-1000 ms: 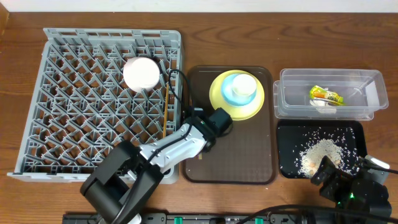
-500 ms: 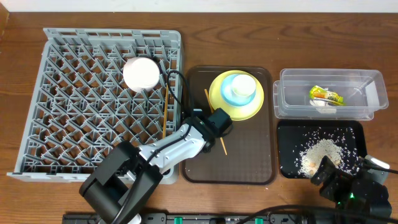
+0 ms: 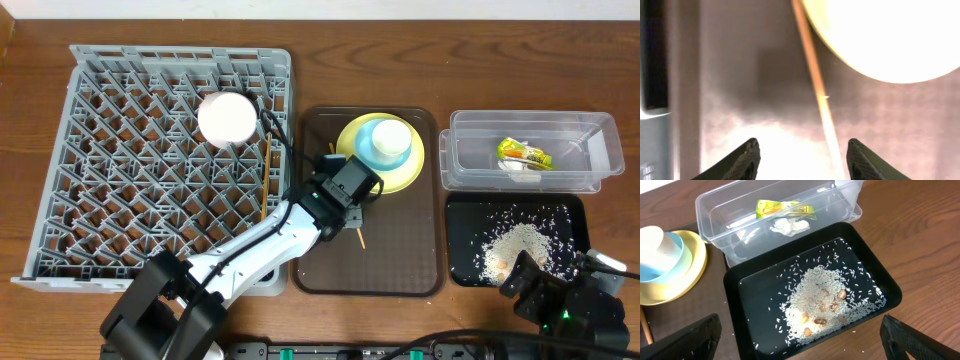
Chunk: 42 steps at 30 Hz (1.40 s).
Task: Sort waste into correct bins and load items into the dishwasher
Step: 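Grasp the remaining chopstick with the left gripper and lift it, then lift the held chopstick with the left gripper toward the dish rack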
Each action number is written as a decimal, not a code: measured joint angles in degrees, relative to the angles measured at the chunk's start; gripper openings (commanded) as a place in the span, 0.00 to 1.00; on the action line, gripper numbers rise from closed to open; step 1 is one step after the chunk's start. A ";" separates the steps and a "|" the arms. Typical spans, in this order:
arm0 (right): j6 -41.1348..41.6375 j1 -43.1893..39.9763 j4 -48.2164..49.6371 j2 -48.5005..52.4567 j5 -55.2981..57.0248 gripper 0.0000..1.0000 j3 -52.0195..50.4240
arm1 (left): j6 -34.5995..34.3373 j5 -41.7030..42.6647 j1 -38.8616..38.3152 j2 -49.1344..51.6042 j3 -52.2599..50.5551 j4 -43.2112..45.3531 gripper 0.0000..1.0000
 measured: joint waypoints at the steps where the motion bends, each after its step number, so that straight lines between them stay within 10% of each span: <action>1: 0.00 0.00 0.00 0.00 0.00 0.99 0.00 | 0.00 0.57 -0.04 0.00 -0.02 0.70 0.57; 42: 0.00 0.00 0.00 0.00 0.00 0.99 0.00 | -2.08 -5.90 -0.74 10.10 0.44 2.89 0.33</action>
